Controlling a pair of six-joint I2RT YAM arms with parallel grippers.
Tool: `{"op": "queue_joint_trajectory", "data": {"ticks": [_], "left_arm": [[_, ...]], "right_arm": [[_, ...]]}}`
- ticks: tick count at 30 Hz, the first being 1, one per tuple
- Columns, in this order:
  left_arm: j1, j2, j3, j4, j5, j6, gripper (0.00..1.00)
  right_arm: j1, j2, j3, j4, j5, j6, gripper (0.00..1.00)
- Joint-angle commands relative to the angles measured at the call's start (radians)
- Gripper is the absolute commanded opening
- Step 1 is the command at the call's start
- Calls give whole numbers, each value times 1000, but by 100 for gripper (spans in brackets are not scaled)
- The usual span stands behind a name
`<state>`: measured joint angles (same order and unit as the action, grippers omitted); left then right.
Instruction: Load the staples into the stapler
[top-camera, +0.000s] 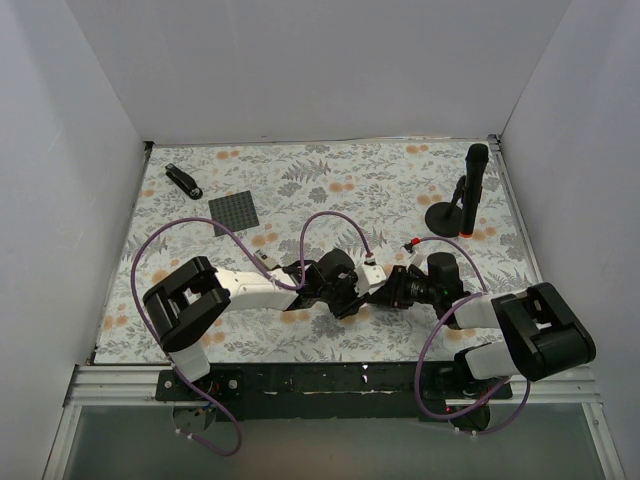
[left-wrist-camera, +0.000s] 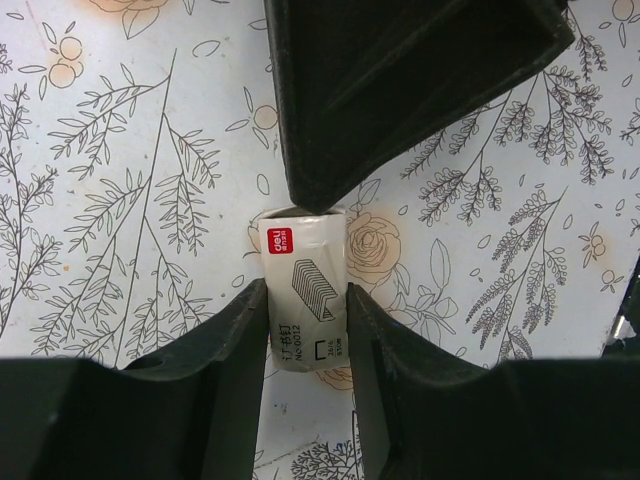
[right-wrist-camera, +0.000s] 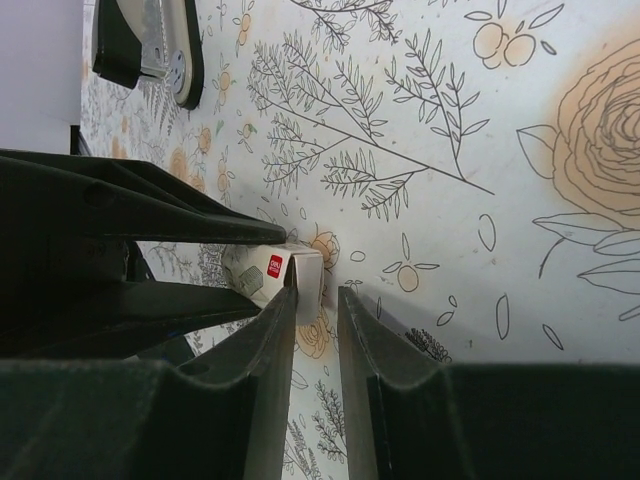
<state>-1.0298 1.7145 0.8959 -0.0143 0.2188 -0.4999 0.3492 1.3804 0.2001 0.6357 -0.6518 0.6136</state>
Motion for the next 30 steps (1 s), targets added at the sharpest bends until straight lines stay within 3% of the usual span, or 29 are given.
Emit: {"op": "queue_joint_trajectory", "data": {"ticks": [1,18,30], "left_arm": [[1,-58,-3,57,30,-3,18],[0,-7,3,54,42,-2,18],[-1,-6,-5,33,8,1,18]], "right_arm": [[13,14,9,18,1,-26,30],[65,51,55,-67,58,-86,29],[79,3,85,-198,158,-144,16]]}}
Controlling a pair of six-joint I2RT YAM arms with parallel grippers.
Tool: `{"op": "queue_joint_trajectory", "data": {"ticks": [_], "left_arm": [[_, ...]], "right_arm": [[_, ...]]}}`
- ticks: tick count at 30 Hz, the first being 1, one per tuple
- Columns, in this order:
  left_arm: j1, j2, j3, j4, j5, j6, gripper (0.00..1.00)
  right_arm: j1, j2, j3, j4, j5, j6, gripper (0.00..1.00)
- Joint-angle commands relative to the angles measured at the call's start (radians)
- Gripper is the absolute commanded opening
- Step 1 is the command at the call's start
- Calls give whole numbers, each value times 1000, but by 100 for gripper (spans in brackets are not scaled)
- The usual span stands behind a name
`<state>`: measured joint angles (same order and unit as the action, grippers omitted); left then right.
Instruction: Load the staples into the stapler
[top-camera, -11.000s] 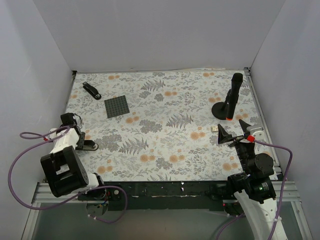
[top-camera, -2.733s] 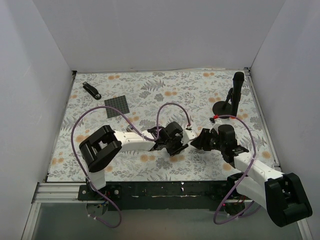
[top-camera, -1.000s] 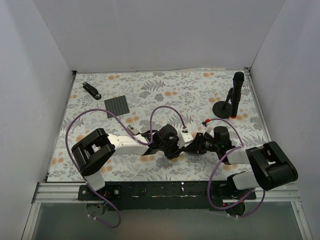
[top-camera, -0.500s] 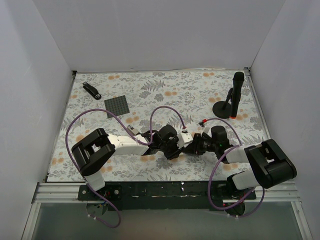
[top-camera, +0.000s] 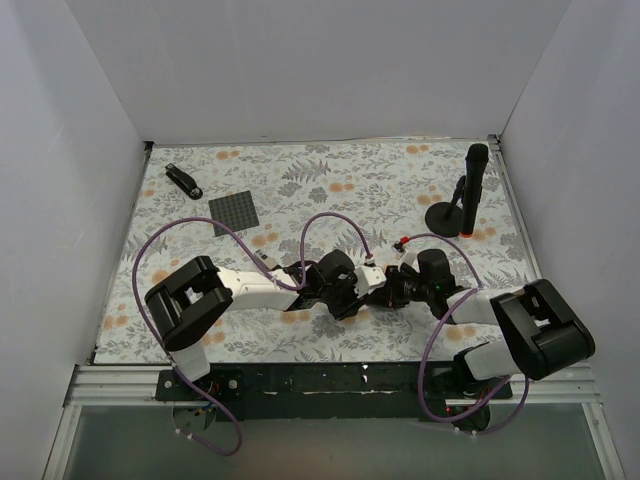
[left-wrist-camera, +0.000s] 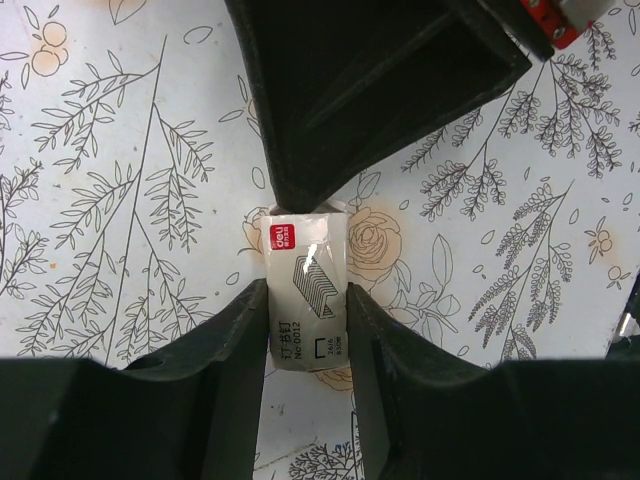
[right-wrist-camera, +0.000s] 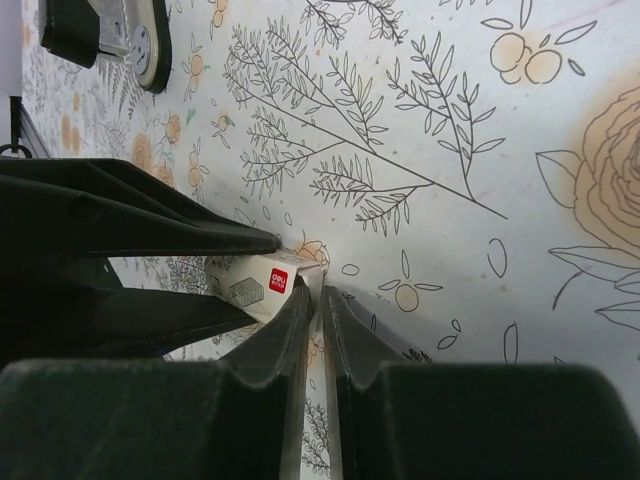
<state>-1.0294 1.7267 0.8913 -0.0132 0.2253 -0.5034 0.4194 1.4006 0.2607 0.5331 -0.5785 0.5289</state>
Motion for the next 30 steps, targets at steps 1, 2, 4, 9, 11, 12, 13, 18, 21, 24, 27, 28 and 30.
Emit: {"op": "queue_joint_trajectory", "data": {"ticks": [1,2,4,9,11,12,13,18,21,24,27,28,30], "left_arm": [[-1,-21,0,32,0,5,19],[0,-21,0,30,0,3,19],[0,-22,1,27,2,3,20],[0,-24,5,19,2,-1,22],[0,-29,5,19,0,-6,26],[0,-32,5,19,0,-9,27],[0,-33,0,19,2,-15,29],[-1,-42,-22,24,3,-27,31],[-1,-50,-37,27,0,-32,31],[0,-64,-48,27,-3,-32,32],[0,-70,-52,21,-4,-32,34],[-1,-70,-54,19,-4,-30,34],[-1,-73,-55,19,-6,-32,36]], "right_arm": [[10,-28,28,-116,98,-70,13],[12,-29,34,-125,103,-75,11],[13,-41,38,-152,121,-89,8],[44,-69,66,-226,166,-113,1],[65,-92,87,-275,209,-125,1],[70,-103,95,-289,224,-129,1],[78,-121,104,-301,256,-130,1],[88,-160,137,-384,324,-141,1],[88,-170,149,-422,365,-150,1],[88,-175,158,-443,391,-158,1],[90,-183,163,-458,407,-162,1],[90,-183,164,-464,408,-165,1],[90,-186,173,-475,419,-170,1]]}}
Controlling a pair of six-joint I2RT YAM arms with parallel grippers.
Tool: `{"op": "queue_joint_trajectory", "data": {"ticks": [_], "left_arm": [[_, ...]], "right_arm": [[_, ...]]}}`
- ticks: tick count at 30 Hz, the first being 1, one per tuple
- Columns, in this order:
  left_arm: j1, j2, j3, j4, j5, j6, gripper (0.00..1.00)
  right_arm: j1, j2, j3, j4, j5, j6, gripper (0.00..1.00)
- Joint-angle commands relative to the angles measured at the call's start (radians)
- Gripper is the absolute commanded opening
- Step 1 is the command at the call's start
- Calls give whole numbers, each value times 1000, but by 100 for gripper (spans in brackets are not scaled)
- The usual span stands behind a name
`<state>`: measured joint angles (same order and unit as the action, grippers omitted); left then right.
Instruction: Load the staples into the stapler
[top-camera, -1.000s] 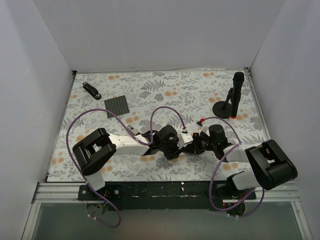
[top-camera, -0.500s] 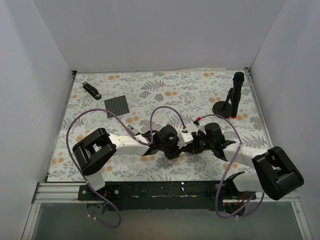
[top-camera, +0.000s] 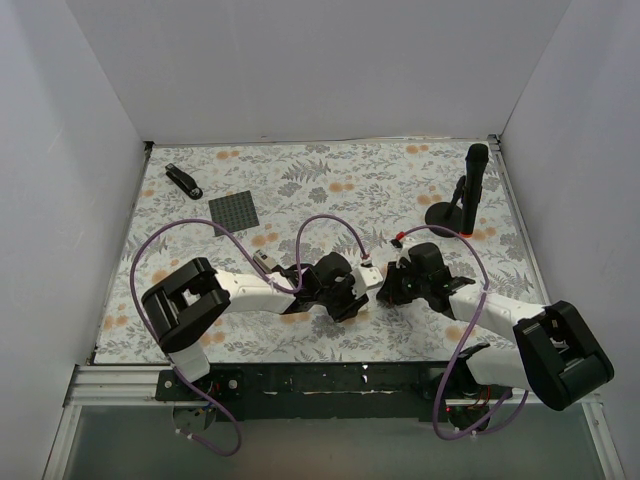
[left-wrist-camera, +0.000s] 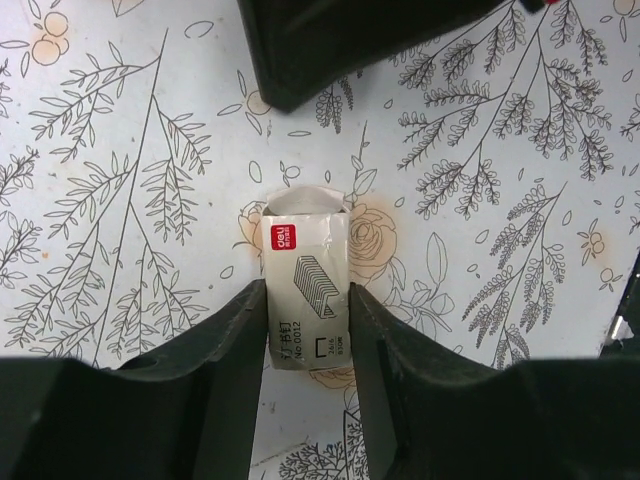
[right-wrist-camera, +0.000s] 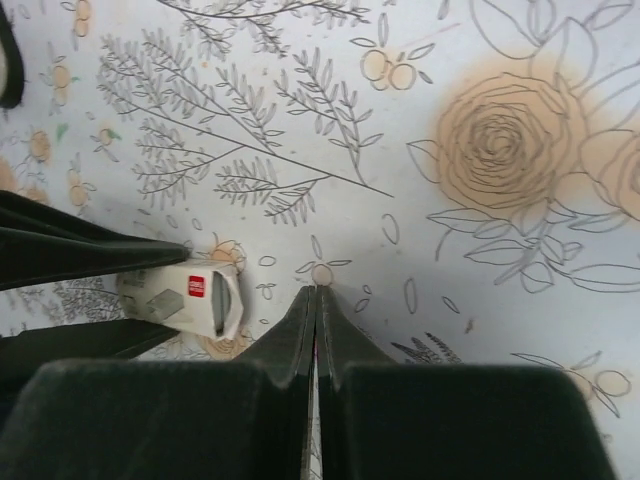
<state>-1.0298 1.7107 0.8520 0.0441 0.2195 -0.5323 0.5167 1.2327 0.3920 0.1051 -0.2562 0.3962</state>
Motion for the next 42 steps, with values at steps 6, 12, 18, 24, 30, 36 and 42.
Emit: {"op": "queue_joint_trajectory", "data": {"ticks": [6,12,18,24,30,36,42], "left_arm": [[-1,-66,-22,-38,0,-18,48],[0,-63,-18,-38,3,-14,46],[0,-56,-14,-35,6,-14,44],[0,-48,-14,-33,7,-15,43],[-1,-43,-11,-32,7,-14,42],[0,-46,-16,-29,1,-11,41],[-1,-51,-19,-23,-3,-15,41]], "right_arm": [[-7,-29,41,-28,58,-34,1],[-7,-30,21,50,-61,3,27],[-7,23,19,99,-126,33,32],[-6,79,13,131,-166,44,32],[-6,105,7,140,-181,47,32],[-6,131,7,142,-196,43,24],[-6,136,10,134,-204,36,9]]}}
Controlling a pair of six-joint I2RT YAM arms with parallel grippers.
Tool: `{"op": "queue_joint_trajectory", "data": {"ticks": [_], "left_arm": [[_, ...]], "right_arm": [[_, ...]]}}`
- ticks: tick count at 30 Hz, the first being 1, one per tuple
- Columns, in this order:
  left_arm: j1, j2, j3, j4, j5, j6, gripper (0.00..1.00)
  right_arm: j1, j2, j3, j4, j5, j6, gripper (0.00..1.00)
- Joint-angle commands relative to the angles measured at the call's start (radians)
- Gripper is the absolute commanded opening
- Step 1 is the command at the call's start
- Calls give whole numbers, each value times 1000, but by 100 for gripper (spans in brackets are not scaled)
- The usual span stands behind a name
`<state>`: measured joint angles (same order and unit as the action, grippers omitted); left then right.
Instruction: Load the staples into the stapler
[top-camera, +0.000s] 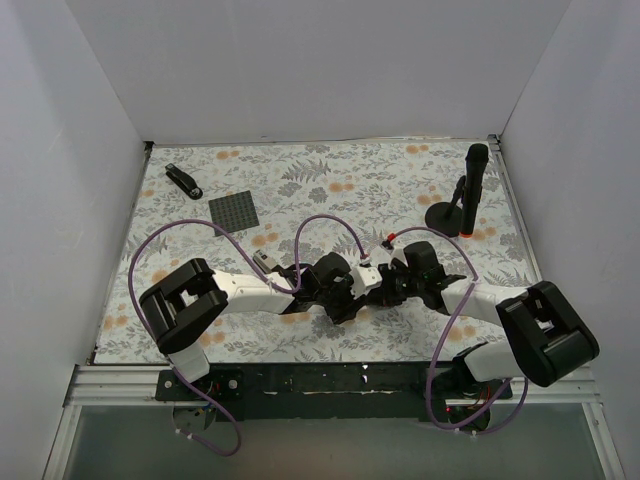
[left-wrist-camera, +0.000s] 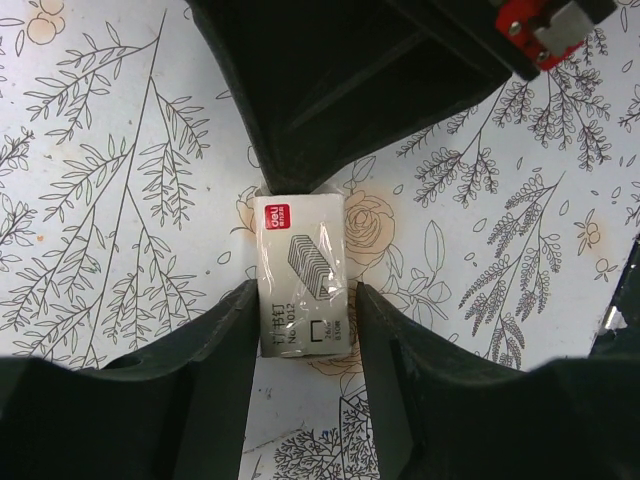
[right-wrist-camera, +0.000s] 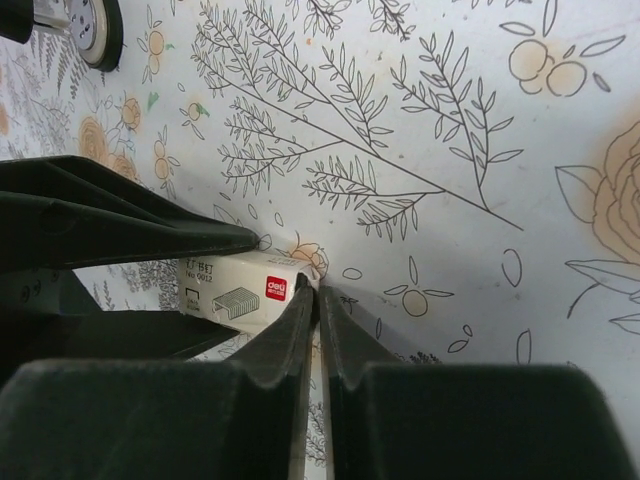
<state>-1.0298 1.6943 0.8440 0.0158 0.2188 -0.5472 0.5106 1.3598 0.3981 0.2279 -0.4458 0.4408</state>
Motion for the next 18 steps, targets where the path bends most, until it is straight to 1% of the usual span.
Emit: {"op": "queue_joint_trajectory", "data": {"ticks": [1,3,5,6,7,9,10,11,12,13,14,15,16,17,18], "left_arm": [[0,-36,-13,12,-4,-2,41],[0,-44,-16,19,-7,-19,43],[0,-67,-20,42,-30,-45,46],[-1,-79,-22,49,-42,-84,48],[0,-96,-26,68,-56,-109,52],[-1,-148,-29,81,-134,-184,61],[0,-166,-33,94,-174,-294,67],[0,-183,-31,93,-285,-360,68],[-1,-224,-31,87,-327,-426,69],[0,-245,-40,69,-372,-591,70],[-1,-266,-51,62,-410,-673,72],[0,-286,-65,67,-447,-759,72],[0,-321,-107,94,-452,-820,72],[-1,-332,-123,108,-458,-943,69],[0,-340,-141,121,-461,-989,68]], "right_arm": [[0,6,4,7,-14,-10,6],[0,-8,4,1,-4,-11,1],[0,-34,4,-15,15,-17,1],[2,-44,8,-22,36,-22,1],[5,-54,10,-31,48,-25,1],[11,-90,16,-56,96,-31,1],[19,-100,18,-64,113,-30,1],[22,-122,19,-70,130,-28,1],[25,-131,18,-79,168,-21,1],[31,-142,15,-81,186,-16,1],[32,-158,10,-81,202,-10,1],[34,-165,10,-84,228,5,1],[35,-169,4,-84,240,10,1],[39,-174,4,-84,248,16,1],[39,-174,2,-82,260,22,1]]}}
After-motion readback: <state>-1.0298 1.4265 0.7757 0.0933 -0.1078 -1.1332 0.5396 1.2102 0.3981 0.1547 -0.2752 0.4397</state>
